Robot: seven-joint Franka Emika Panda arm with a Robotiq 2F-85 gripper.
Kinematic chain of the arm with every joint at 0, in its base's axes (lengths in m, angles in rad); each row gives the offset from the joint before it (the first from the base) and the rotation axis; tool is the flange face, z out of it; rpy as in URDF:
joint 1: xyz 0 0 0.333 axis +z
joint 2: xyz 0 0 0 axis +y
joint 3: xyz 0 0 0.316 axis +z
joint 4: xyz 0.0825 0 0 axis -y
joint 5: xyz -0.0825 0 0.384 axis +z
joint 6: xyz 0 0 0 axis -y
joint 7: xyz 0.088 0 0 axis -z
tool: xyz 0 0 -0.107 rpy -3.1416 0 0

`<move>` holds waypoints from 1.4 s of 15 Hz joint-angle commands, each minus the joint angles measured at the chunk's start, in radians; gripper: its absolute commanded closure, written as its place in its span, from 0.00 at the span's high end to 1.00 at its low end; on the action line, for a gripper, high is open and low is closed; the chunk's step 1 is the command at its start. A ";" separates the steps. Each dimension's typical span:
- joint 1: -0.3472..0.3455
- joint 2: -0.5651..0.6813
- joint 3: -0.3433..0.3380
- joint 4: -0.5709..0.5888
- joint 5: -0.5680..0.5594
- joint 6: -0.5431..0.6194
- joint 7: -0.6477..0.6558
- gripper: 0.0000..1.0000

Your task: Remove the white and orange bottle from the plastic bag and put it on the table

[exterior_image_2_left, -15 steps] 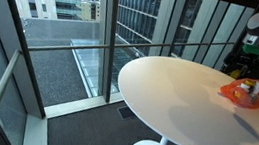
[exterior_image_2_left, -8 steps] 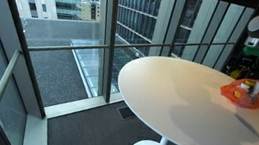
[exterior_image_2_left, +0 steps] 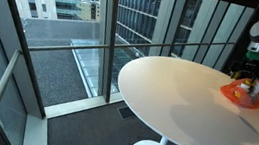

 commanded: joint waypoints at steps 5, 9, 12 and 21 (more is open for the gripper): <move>0.009 -0.058 -0.018 -0.091 -0.023 -0.013 0.037 1.00; 0.006 -0.043 -0.017 -0.089 -0.013 0.012 0.034 1.00; 0.003 -0.033 -0.012 -0.078 -0.004 0.025 0.030 1.00; 0.003 -0.016 -0.013 -0.064 -0.005 0.067 0.034 0.66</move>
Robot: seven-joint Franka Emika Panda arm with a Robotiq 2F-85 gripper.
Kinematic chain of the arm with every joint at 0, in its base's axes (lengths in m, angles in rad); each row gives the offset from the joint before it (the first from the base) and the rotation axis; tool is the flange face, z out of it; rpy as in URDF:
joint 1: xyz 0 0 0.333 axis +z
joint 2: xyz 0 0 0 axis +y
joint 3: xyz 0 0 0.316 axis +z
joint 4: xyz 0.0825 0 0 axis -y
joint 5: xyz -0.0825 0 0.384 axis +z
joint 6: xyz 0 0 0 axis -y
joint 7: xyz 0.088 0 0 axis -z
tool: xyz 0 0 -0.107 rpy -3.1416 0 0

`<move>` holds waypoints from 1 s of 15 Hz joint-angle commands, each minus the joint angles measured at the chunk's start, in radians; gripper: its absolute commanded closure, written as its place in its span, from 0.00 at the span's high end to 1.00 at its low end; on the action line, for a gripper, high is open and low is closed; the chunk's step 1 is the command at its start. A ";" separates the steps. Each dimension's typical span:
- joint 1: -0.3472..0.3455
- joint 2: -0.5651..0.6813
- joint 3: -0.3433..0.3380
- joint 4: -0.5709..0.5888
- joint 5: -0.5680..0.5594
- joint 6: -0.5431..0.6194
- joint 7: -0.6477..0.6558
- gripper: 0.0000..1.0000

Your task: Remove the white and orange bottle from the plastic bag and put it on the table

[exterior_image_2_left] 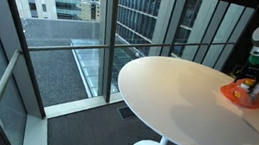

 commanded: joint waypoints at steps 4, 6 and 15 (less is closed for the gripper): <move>0.004 -0.002 0.000 0.003 -0.004 0.028 0.029 0.32; 0.008 -0.037 0.006 -0.015 -0.003 0.026 0.014 0.19; 0.101 -0.241 0.039 -0.048 -0.063 0.007 0.023 0.19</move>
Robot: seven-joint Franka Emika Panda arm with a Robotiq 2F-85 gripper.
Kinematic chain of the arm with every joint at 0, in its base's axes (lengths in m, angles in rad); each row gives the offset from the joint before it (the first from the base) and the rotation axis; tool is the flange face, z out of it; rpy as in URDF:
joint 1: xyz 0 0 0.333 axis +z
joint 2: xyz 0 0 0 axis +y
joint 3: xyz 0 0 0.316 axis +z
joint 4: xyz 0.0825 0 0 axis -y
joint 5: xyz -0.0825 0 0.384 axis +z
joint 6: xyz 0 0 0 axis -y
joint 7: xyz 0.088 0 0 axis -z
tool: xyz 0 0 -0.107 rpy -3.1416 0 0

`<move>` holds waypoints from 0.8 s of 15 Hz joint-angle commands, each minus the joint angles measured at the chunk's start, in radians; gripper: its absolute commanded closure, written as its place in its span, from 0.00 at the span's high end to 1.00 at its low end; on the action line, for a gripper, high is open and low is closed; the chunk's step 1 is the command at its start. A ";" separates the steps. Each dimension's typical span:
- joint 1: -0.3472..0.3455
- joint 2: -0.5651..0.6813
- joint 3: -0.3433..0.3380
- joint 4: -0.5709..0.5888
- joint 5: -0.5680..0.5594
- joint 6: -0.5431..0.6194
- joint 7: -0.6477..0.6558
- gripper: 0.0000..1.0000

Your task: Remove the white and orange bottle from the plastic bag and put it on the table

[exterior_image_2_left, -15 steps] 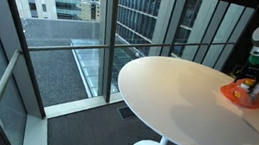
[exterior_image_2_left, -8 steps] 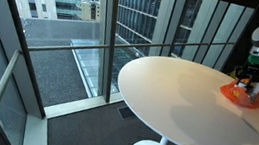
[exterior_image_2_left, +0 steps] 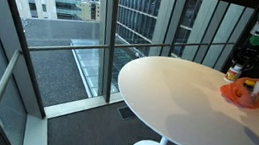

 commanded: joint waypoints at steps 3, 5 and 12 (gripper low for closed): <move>0.045 -0.102 0.054 -0.032 -0.055 -0.005 0.008 0.19; 0.064 -0.104 0.079 -0.036 -0.064 -0.008 0.005 0.19; 0.120 -0.067 0.153 -0.068 -0.089 -0.025 -0.016 0.19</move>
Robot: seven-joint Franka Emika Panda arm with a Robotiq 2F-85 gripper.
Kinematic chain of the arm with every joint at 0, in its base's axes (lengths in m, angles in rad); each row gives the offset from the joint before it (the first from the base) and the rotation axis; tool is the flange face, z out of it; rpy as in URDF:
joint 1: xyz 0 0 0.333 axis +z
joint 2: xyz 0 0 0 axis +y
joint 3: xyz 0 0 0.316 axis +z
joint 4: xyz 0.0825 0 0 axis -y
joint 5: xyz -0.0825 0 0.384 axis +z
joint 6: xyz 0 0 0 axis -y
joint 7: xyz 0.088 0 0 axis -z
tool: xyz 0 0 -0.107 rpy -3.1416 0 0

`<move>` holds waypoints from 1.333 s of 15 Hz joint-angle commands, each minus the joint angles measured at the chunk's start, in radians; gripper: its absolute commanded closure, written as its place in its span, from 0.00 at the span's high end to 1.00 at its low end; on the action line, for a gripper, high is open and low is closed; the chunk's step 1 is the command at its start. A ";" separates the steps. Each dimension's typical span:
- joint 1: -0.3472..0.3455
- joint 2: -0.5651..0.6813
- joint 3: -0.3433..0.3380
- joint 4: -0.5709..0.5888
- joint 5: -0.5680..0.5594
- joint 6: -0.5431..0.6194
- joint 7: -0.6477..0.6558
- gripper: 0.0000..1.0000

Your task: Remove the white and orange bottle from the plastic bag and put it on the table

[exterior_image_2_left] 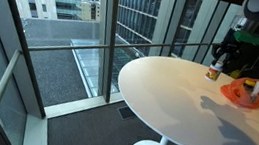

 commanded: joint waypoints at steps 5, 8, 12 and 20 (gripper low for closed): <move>0.019 0.037 0.036 -0.067 -0.055 -0.003 -0.064 0.19; 0.013 0.053 0.040 -0.104 -0.053 0.031 -0.117 0.19; 0.005 0.067 0.042 -0.146 -0.039 0.105 -0.180 0.19; 0.007 0.009 0.023 -0.164 -0.063 0.053 -0.169 1.00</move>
